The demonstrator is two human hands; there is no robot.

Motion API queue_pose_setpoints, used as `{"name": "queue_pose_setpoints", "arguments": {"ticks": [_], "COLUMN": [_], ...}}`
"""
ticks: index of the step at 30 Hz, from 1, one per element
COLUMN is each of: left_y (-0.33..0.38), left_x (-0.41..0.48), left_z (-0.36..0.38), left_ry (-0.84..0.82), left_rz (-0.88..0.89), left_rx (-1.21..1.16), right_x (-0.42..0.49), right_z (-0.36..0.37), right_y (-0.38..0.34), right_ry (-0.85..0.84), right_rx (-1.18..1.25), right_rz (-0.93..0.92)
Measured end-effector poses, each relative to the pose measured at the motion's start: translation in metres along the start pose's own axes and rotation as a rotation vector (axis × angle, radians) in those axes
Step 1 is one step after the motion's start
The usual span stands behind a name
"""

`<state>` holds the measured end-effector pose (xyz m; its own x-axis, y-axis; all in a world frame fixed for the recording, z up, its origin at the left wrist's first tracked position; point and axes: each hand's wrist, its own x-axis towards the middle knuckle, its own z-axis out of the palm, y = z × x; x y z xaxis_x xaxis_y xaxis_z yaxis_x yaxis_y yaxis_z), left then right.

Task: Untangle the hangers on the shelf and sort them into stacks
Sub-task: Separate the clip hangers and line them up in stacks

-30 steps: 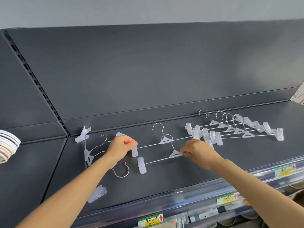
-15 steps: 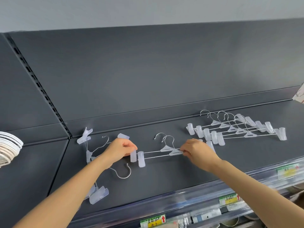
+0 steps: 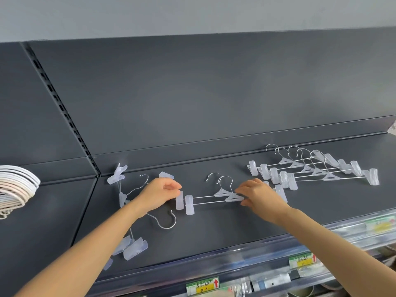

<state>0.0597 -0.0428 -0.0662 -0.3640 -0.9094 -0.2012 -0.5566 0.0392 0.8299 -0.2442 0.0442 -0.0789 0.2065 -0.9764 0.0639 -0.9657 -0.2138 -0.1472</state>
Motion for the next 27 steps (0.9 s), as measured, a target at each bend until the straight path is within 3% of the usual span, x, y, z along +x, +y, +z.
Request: {"name": "queue_pose_setpoints", "arguments": {"ticks": [7, 12, 17, 24, 27], "left_y": [-0.002, -0.029, -0.064, -0.080, -0.080], "left_x": [-0.026, -0.053, -0.079, -0.079, -0.070], "left_z": [-0.030, -0.064, -0.083, -0.091, -0.094], "left_ry": [0.187, 0.314, 0.303, 0.254, 0.214], "left_rz": [0.093, 0.064, 0.014, 0.035, 0.066], "left_rx": [0.172, 0.227, 0.325, 0.428, 0.515], "right_x": [0.019, 0.044, 0.062, 0.085, 0.092], "right_z": [-0.011, -0.013, -0.007, 0.016, 0.019], "right_y": [-0.046, -0.103, -0.160, -0.214, -0.224], "right_ry": [0.141, 0.104, 0.016, -0.206, -0.279], "right_rx": [0.129, 0.186, 0.239, 0.245, 0.308], "right_rz": [-0.083, -0.159, -0.222, 0.042, 0.064]}}
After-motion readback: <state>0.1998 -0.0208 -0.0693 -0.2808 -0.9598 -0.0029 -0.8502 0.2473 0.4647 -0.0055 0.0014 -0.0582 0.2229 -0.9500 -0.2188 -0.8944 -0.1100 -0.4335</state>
